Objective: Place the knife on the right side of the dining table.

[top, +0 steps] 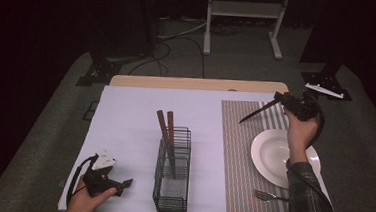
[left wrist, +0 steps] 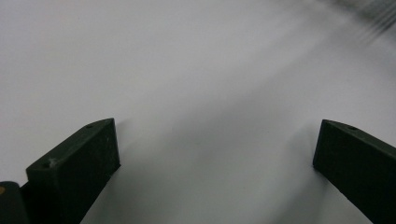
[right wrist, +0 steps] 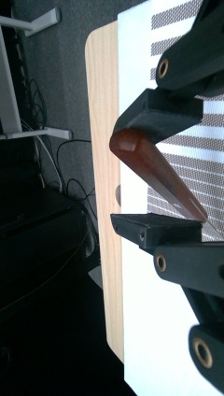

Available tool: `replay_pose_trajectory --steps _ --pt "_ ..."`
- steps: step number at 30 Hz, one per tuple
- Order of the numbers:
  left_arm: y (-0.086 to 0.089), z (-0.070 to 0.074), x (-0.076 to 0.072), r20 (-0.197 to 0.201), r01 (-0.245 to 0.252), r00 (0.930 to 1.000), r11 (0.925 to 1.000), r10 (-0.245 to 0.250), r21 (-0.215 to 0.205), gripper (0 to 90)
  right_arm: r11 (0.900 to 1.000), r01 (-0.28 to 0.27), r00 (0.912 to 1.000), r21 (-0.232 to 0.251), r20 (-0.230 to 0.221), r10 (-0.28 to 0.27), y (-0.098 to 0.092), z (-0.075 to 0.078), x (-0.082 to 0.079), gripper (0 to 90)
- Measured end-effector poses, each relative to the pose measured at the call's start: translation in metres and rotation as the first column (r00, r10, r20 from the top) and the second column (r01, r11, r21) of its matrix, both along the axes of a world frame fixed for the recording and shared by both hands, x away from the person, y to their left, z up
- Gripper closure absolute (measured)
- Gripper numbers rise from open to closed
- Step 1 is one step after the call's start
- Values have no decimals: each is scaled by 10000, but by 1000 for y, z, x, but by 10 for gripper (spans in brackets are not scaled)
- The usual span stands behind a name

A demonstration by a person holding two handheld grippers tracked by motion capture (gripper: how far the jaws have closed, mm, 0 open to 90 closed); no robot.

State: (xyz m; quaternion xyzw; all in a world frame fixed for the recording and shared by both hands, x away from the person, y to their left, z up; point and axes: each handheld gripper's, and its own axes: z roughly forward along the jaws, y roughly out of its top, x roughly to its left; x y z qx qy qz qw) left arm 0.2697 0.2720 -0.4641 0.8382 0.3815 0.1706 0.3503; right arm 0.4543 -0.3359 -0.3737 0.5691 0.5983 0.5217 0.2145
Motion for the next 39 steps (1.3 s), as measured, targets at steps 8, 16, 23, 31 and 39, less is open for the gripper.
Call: replay_pose_trajectory --steps 8,16,23,31,39 --pt "0 0 0 -2 -3 10000 10000 3 -2 0 9999 154 9997 -41 -209 -155 -9 -7 0 513" --pt "0 0 0 -5 -2 10000 10000 2 -3 0 9997 248 9984 -22 -501 -248 -16 -14 0 466" --pt "0 0 0 -7 1 10000 10000 -1 3 0 9993 380 9954 22 -886 -376 -23 -23 0 426" --pt "0 0 0 -3 -3 10000 10000 3 -2 0 9988 480 9904 -8 -1299 -477 -28 -34 0 381" --pt "0 0 0 0 0 10000 10000 0 2 0 9981 549 9827 -279 -1754 -589 -30 -42 1 334"
